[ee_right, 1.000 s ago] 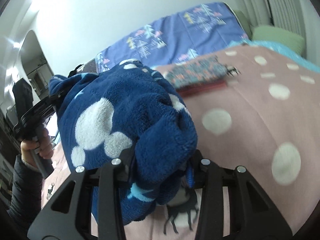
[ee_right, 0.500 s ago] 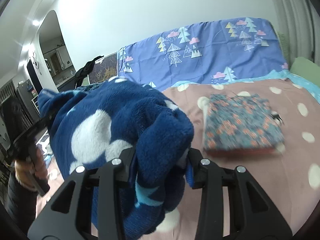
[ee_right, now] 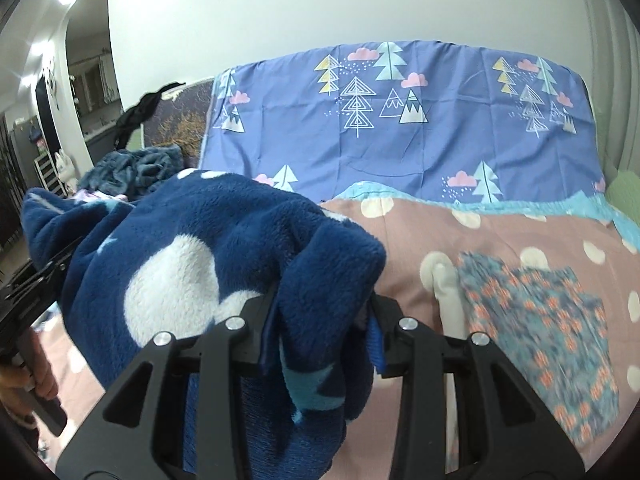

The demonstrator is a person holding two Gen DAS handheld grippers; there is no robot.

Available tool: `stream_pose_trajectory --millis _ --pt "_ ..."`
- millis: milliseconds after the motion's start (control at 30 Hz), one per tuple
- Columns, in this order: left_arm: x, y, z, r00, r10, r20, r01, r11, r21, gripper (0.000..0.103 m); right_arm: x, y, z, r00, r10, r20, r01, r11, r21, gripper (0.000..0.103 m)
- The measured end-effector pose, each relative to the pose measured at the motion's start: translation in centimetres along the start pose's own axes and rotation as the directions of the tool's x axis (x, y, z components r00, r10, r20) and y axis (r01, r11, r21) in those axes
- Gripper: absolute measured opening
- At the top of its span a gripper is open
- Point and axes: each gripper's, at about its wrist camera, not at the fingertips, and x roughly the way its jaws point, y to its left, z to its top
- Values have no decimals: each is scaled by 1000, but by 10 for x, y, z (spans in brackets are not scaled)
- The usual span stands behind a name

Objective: Fold small clothes

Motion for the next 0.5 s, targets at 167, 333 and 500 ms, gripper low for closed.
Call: stream_pose_trajectory --millis 167,333,500 --pt "80 23 -47 957 127 -260 -140 990 -33 64 69 1 -29 977 -199 -82 196 980 -36 67" --pt "98 39 -90 915 190 -356 -194 981 25 73 96 -3 -83 958 -136 -252 126 990 -55 66" --pt "74 42 -85 922 157 -355 -152 988 40 77 61 -9 -81 969 -118 -219 123 992 13 66"
